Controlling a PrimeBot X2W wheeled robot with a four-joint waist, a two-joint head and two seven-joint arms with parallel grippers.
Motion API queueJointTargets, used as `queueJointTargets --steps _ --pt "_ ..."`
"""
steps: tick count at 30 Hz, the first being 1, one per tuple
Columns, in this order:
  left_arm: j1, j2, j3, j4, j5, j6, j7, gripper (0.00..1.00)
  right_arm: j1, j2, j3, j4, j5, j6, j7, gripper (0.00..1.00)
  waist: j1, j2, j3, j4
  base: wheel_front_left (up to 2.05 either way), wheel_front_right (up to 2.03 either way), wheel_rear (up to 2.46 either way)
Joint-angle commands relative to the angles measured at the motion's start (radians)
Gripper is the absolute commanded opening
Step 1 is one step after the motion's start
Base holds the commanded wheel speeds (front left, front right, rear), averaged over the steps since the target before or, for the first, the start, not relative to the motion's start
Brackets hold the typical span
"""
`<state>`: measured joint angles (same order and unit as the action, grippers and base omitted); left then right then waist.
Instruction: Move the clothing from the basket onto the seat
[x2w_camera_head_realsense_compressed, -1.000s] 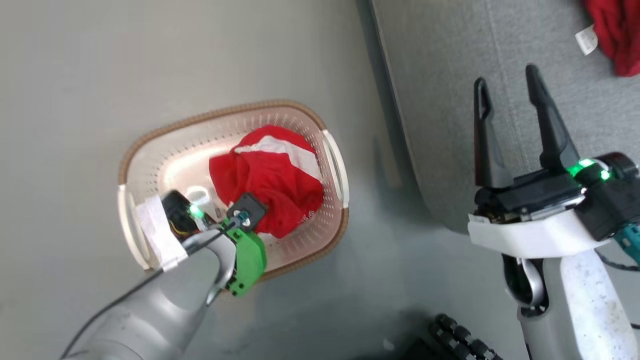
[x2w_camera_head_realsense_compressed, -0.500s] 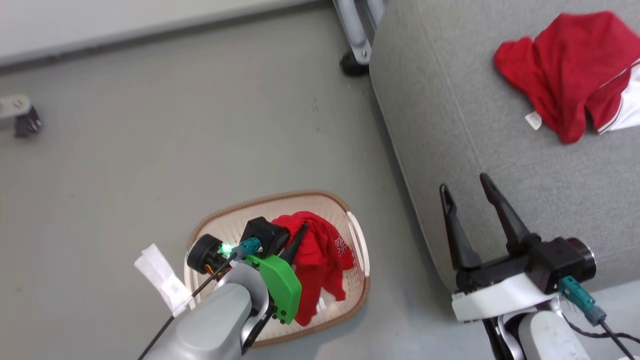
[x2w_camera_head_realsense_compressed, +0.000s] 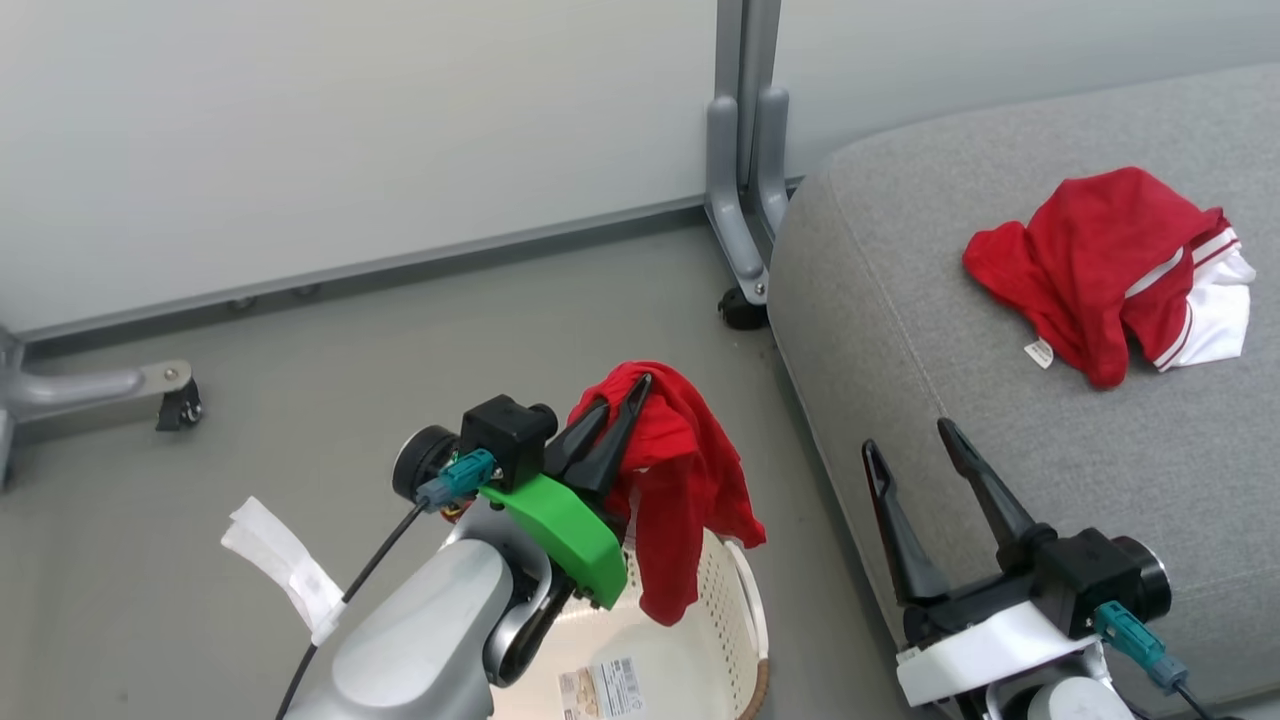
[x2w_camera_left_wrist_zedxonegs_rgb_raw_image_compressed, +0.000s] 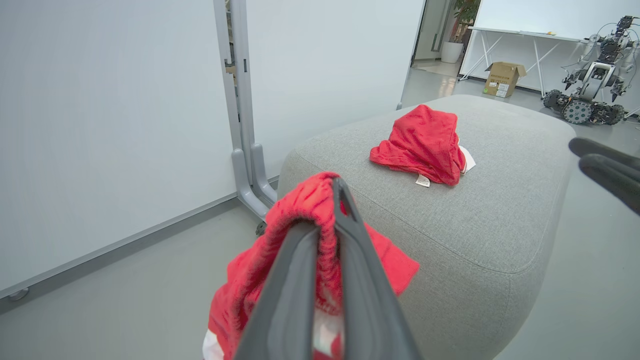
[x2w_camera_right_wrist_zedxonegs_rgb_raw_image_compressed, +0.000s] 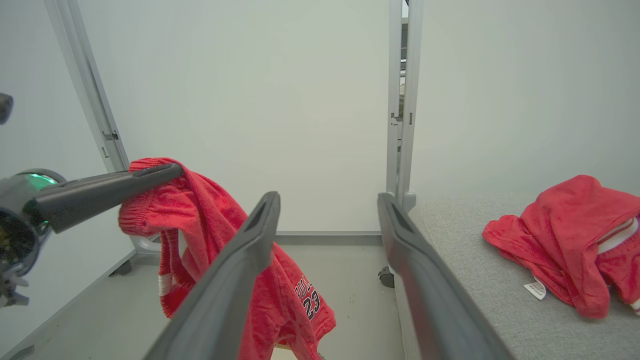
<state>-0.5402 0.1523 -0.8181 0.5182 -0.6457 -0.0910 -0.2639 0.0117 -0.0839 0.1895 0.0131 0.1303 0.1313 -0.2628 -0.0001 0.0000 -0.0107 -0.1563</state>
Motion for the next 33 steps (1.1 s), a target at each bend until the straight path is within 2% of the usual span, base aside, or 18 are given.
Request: queueJointTargets --steps 1,12,22,33 --pt "0.002 0.016 0.003 -0.017 -0.003 -0.003 -0.001 0.00 0.016 -0.004 0.005 0.005 0.007 -0.001 -0.003 1.00 0.0001 0.0000 -0.036 0.006 0.00 0.00 0.00" --pt "-0.026 0.003 -0.004 -0.165 -0.010 -0.001 0.011 0.00 0.033 -0.016 0.071 0.012 0.034 -0.001 -0.003 1.00 0.0001 0.0000 -0.059 -0.001 0.00 0.00 0.00" --pt "-0.044 -0.030 -0.051 -0.271 0.003 0.009 0.057 0.00 -0.032 -0.032 0.199 0.067 0.101 -0.001 -0.003 1.00 0.0001 0.0000 -0.041 0.023 0.00 0.00 0.00" --pt "-0.067 -0.060 -0.107 -0.358 0.010 0.008 0.096 0.00 -0.069 -0.006 0.147 0.192 0.084 -0.001 -0.003 1.00 0.0001 0.0000 -0.020 0.060 0.00 0.00 0.00"
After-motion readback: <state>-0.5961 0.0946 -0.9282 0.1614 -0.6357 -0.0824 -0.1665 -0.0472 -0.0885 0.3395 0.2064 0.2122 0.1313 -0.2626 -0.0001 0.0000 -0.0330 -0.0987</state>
